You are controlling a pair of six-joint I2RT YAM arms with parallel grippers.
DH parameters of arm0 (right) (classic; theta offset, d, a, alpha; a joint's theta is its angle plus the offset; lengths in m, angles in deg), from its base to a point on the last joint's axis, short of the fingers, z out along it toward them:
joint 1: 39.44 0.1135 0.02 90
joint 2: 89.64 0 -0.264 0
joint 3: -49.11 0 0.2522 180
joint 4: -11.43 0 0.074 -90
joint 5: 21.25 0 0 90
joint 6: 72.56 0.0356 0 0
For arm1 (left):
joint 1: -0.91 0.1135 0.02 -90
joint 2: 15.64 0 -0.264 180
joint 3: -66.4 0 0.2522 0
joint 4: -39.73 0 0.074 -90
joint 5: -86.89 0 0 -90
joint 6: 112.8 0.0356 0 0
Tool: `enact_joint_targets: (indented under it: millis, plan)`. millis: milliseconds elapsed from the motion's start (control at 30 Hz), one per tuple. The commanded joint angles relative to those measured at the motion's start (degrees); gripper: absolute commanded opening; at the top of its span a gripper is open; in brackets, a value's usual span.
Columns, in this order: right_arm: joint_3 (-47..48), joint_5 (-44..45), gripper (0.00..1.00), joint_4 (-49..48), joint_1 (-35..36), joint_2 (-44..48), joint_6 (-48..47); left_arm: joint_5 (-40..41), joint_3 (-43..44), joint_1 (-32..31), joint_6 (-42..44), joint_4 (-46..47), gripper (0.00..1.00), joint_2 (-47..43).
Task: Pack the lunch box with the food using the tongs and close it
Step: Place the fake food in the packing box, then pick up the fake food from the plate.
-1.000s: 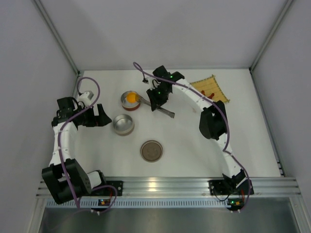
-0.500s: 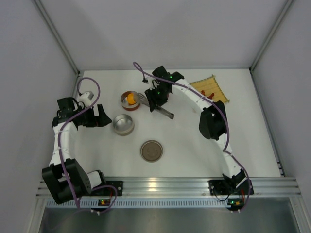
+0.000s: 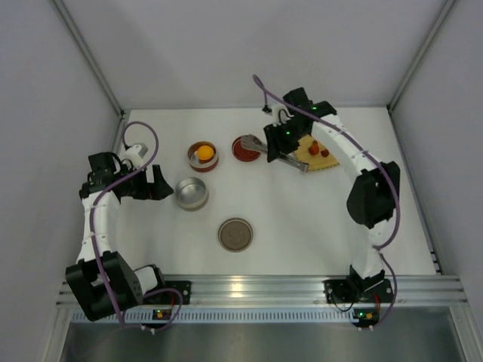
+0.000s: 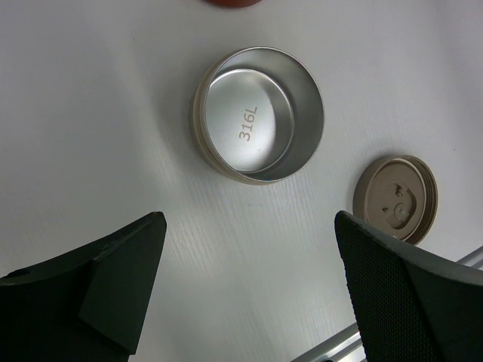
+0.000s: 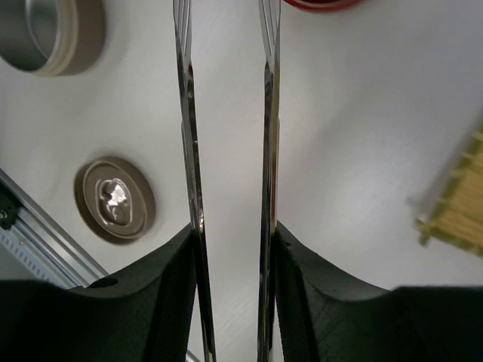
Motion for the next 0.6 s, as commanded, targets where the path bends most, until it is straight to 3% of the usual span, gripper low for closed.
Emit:
enact_joint_targets:
  millis: [0, 233, 567]
  plan:
    - [-6.91, 1.64, 0.40, 1.30, -7.54, 9.95, -5.26, -2.66, 2.65, 0.16, 3.52, -2.16, 0.98, -1.69]
    - [-17.29, 7.34, 0.43, 5.35, -19.84, 19.10, -15.72, -4.59, 2.82, 0.16, 3.78, -3.21, 0.98, -1.78]
    - [-22.31, 12.63, 0.49, 6.05, -27.07, 23.41, -21.27, -3.18, 3.88, 0.16, 4.57, -4.88, 0.98, -2.66]
